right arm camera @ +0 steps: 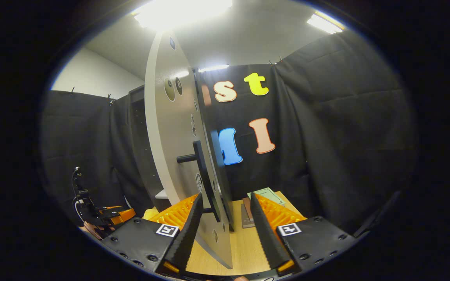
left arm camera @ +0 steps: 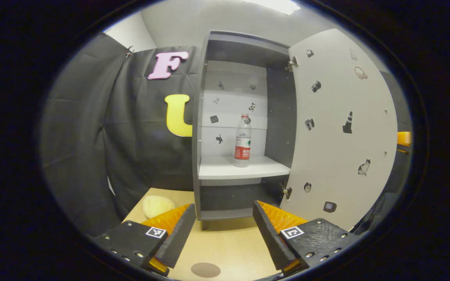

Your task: Open the cabinet door with the right hand, grasp the bottle in the cabinet with the left hand and place it on the coaster, then close the cabinet door with the right hand.

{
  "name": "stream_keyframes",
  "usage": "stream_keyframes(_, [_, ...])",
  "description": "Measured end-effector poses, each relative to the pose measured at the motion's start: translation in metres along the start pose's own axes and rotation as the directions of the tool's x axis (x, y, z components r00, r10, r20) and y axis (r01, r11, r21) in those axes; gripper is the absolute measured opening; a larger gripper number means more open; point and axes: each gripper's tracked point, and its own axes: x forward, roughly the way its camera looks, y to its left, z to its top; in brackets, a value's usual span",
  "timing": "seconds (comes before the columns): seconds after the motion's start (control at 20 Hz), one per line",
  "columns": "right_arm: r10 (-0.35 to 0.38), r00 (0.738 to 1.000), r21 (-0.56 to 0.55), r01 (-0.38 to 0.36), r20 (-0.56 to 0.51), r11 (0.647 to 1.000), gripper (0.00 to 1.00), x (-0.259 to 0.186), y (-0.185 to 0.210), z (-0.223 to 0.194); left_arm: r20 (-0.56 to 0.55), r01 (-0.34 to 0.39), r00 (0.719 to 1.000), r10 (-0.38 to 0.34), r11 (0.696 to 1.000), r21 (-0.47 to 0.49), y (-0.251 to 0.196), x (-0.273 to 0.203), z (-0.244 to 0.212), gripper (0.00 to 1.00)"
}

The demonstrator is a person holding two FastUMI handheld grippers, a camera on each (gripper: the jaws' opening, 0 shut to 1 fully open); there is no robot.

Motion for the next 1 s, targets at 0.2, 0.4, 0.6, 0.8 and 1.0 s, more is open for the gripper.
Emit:
stream_keyframes(0.2, [-0.054,0.999,-0.011,0.054,0.004,0.998,0.81,-0.013,-0.003,-0.002,0.025,0.031,0.999,-0.032,0.999,0.021,-0.004,0.021,0.012,0.89])
stream_keyframes(0.4, [-0.014,1.0,-0.014,0.014,-0.025,1.0,0.81,-0.015,0.014,-0.012,0.027,0.073,0.997,-0.073,0.997,0.0,-0.015,0.052,0.027,0.89])
stream_keyframes(0.6, [0.076,0.996,0.0,-0.076,-0.046,0.997,0.81,-0.017,0.045,-0.019,0.063,0.095,0.993,-0.098,0.994,0.045,-0.016,0.086,0.055,0.91])
stream_keyframes(0.8, [0.093,0.991,-0.016,-0.095,-0.094,0.995,0.74,-0.015,0.059,-0.035,0.096,0.138,0.985,-0.14,0.99,0.026,-0.019,0.115,0.074,0.89])
stream_keyframes(1.0, [0.108,0.987,0.001,-0.109,-0.121,0.994,0.98,0.012,0.098,-0.062,0.149,0.187,0.969,-0.197,0.979,0.081,-0.029,0.153,0.092,0.88])
